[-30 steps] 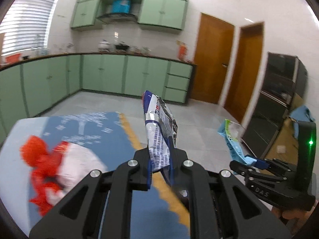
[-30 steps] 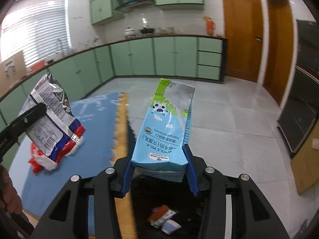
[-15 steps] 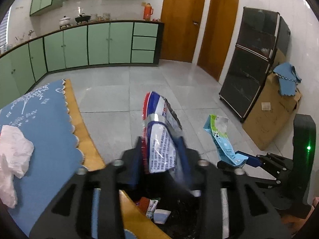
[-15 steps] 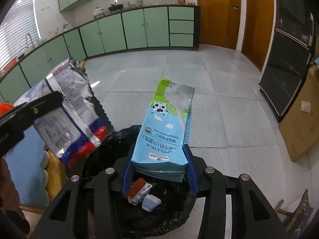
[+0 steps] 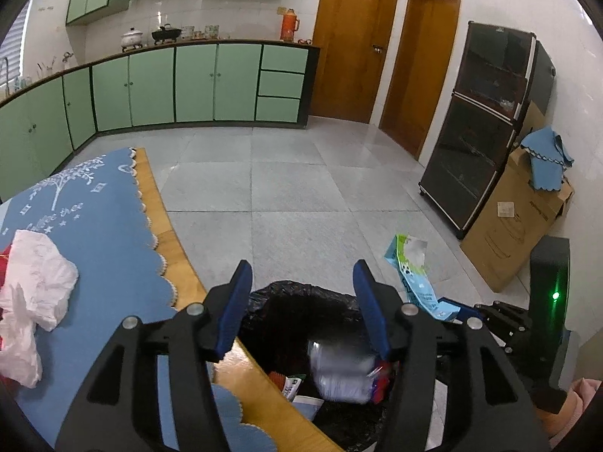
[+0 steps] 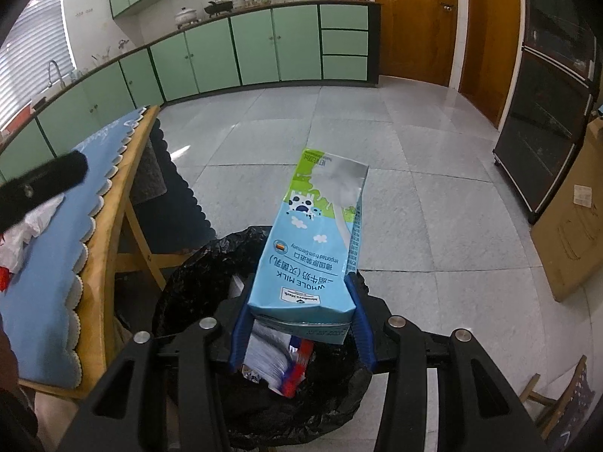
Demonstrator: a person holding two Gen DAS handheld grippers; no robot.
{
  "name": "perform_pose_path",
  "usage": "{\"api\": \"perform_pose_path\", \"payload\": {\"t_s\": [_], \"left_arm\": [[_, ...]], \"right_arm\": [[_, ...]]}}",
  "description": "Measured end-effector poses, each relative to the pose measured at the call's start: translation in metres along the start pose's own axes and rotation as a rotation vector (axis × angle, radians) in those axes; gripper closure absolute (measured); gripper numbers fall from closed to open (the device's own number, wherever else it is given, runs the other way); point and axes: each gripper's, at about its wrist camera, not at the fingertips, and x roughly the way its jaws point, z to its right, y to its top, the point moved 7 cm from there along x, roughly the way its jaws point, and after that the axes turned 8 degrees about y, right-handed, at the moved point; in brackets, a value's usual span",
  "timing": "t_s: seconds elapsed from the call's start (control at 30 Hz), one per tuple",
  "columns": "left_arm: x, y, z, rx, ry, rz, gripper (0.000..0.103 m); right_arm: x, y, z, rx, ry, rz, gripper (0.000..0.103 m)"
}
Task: Collect trash
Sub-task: 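Open the right tool over the bin to drop the blue milk carton, then grasp a white tissue with the right tool while the left tool grasps another tissue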
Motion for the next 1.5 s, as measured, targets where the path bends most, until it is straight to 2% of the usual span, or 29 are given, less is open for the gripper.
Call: {"api": "perform_pose_path", "payload": {"t_s": [0.17, 0.3, 0.4, 0.53, 0.83, 1.03, 1.17, 1.33, 1.5], "left_arm": [[-0.014, 0.003, -0.018, -0.021, 0.046, 0.027, 0.045], [-0.023, 0.003, -0.036, -0.051, 0.086, 0.039, 0.043], [-0.028, 0.004, -0.051, -0.092, 0.105, 0.044, 0.041], [-0.034, 0.006, -0.066, -0.134, 0.121, 0.051, 0.041], [-0.052, 0.010, -0.088, -0.139, 0.182, 0.087, 0.041], [-0.073, -0.001, -0.131, -0.159, 0.293, 0.094, 0.040], [-0.091, -0.015, -0.179, -0.190, 0.416, 0.086, 0.040], [-0.113, -0.032, -0.233, -0.218, 0.551, 0.067, 0.040], [-0.131, -0.042, -0.266, -0.249, 0.615, 0.057, 0.040]], "right_arm": [[0.014, -0.007, -0.006, -0.027, 0.015, -0.041, 0.058], [0.033, -0.022, -0.017, -0.042, 0.051, -0.114, 0.057], [0.040, -0.030, -0.019, -0.048, 0.040, -0.142, 0.039], [0.036, -0.025, -0.024, -0.060, 0.029, -0.128, 0.033], [0.018, 0.007, -0.048, -0.098, 0.052, -0.057, 0.032], [0.005, 0.045, -0.116, -0.170, 0.177, 0.046, 0.032], [0.006, 0.062, -0.172, -0.231, 0.285, 0.101, 0.030], [0.023, 0.069, -0.241, -0.290, 0.400, 0.100, 0.030], [0.054, 0.067, -0.300, -0.370, 0.460, 0.061, 0.030]]}}
